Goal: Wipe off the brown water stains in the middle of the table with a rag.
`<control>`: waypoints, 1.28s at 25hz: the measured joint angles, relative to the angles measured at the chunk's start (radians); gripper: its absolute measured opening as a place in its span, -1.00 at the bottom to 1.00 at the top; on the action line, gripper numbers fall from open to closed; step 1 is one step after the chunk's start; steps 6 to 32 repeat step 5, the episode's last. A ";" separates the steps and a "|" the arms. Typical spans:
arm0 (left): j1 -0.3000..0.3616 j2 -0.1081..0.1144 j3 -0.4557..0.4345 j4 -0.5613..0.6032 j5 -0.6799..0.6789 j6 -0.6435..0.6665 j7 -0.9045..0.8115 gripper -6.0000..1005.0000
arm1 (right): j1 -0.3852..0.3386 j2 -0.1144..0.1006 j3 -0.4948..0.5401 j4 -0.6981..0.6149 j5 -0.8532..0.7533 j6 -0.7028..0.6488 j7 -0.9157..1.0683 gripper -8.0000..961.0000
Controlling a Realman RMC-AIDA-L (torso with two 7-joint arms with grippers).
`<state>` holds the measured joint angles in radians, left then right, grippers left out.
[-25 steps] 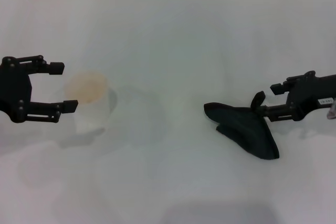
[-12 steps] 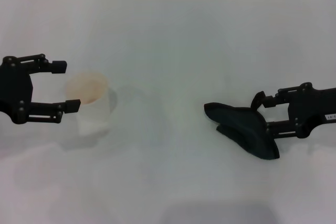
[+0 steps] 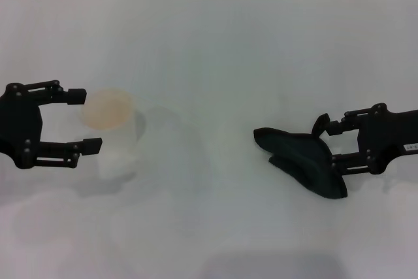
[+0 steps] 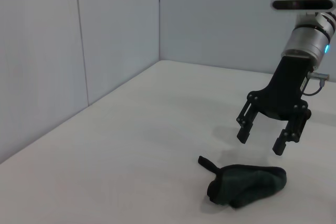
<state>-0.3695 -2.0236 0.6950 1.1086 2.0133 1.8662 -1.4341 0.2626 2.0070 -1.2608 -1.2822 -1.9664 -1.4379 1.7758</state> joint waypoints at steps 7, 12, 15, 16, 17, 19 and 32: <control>0.004 -0.001 0.000 0.005 0.000 0.002 -0.003 0.75 | 0.005 0.001 0.002 -0.002 -0.007 0.001 0.004 0.37; 0.004 -0.001 0.000 0.005 0.000 0.002 -0.003 0.75 | 0.005 0.001 0.002 -0.002 -0.007 0.001 0.004 0.37; 0.004 -0.001 0.000 0.005 0.000 0.002 -0.003 0.75 | 0.005 0.001 0.002 -0.002 -0.007 0.001 0.004 0.37; 0.004 -0.001 0.000 0.005 0.000 0.002 -0.003 0.75 | 0.005 0.001 0.002 -0.002 -0.007 0.001 0.004 0.37; 0.004 -0.001 0.000 0.005 0.000 0.002 -0.003 0.75 | 0.005 0.001 0.002 -0.002 -0.007 0.001 0.004 0.37; 0.004 -0.001 0.000 0.005 0.000 0.002 -0.003 0.75 | 0.005 0.001 0.002 -0.002 -0.007 0.001 0.004 0.37; 0.004 -0.001 0.000 0.005 0.000 0.002 -0.003 0.75 | 0.005 0.001 0.002 -0.002 -0.007 0.001 0.004 0.37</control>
